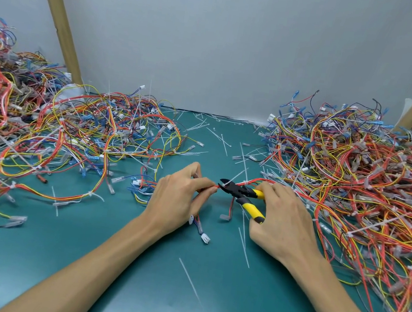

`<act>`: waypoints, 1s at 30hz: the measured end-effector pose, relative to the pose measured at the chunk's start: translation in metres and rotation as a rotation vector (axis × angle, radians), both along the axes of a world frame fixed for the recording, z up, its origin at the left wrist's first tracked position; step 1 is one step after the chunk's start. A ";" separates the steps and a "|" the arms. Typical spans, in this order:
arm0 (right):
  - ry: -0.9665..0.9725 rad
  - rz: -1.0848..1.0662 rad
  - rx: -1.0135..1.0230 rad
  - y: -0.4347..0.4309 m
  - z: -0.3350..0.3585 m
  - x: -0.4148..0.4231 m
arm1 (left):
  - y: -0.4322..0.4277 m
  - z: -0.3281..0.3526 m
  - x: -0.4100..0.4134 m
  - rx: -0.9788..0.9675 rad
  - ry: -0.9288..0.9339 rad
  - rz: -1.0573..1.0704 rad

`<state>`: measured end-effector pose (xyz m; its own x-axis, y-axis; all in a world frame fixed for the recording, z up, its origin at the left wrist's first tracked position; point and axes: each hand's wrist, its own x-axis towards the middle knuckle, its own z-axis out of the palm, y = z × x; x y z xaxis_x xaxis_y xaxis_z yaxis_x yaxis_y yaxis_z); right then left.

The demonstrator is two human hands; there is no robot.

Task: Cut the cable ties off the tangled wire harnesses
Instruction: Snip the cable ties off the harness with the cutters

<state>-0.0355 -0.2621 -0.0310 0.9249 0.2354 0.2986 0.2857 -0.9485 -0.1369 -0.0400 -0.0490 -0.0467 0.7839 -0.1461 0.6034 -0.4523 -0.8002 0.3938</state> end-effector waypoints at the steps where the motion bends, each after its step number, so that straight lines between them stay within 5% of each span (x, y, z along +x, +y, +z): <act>1: -0.003 -0.002 0.001 0.000 0.000 0.000 | 0.000 0.000 0.000 0.000 0.000 0.000; 30: -0.177 -0.085 -0.126 -0.001 0.006 -0.001 | -0.002 -0.001 -0.001 0.000 -0.021 0.002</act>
